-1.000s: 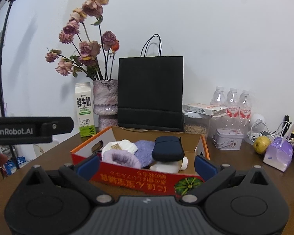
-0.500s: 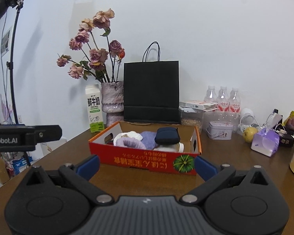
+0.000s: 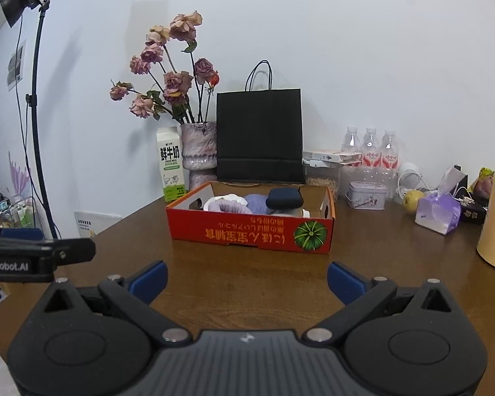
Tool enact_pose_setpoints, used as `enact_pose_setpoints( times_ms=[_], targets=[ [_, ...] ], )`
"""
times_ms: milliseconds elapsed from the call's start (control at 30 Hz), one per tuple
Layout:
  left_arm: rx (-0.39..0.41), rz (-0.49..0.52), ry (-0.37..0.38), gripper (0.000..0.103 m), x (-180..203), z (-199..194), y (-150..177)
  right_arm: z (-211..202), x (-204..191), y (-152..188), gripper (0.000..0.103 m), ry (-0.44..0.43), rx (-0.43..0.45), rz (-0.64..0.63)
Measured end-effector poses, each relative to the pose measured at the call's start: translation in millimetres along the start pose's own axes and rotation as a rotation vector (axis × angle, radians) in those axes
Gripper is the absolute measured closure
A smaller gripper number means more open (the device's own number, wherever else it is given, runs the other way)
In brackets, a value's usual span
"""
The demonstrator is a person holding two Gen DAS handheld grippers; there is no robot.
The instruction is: Organize objects
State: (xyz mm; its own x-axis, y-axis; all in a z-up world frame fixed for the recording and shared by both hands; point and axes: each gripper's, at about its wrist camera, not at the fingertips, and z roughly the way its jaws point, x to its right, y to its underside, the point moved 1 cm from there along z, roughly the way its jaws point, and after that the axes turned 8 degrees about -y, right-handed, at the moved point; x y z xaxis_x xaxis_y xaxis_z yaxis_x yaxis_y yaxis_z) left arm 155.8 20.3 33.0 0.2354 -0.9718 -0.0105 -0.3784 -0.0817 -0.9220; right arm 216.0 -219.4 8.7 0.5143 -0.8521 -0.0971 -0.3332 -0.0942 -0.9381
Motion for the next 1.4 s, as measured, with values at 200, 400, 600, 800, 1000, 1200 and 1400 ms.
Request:
enact_pose_setpoints(
  times_ms=[200, 400, 600, 800, 1000, 1200, 1400],
  targets=[
    [-0.014, -0.003, -0.008, 0.000, -3.5, -4.9, 7.3, -8.1, 0.3, 4.1, 0.000, 0.006, -0.001, 0.004],
    [-0.012, 0.002, -0.009, 0.000, -3.4, -5.3, 7.3, -10.4, 1.6, 3.5, 0.000, 0.011, 0.004, 0.010],
    [-0.012, 0.006, -0.010, 0.000, -2.4, -6.0, 8.0, -10.0, 1.6, 3.1, 0.000, 0.011, 0.004, 0.010],
    [-0.013, 0.007, -0.011, 0.000, -1.3, -6.0, 8.2, -9.9, 1.7, 3.2, 0.000, 0.011, 0.004, 0.009],
    [-0.013, 0.008, -0.011, 0.000, -1.1, -5.7, 8.1, -9.8, 1.2, 3.1, 0.000, 0.011, 0.004, 0.010],
    [-0.016, 0.009, -0.009, 0.000, 1.5, -5.3, 7.7, -9.9, 0.3, 3.0, 0.000, 0.012, 0.005, 0.009],
    [-0.018, 0.011, -0.007, 0.000, 3.1, -5.2, 7.2, -7.9, -1.6, 2.5, 0.000, 0.009, 0.003, 0.006]
  ],
)
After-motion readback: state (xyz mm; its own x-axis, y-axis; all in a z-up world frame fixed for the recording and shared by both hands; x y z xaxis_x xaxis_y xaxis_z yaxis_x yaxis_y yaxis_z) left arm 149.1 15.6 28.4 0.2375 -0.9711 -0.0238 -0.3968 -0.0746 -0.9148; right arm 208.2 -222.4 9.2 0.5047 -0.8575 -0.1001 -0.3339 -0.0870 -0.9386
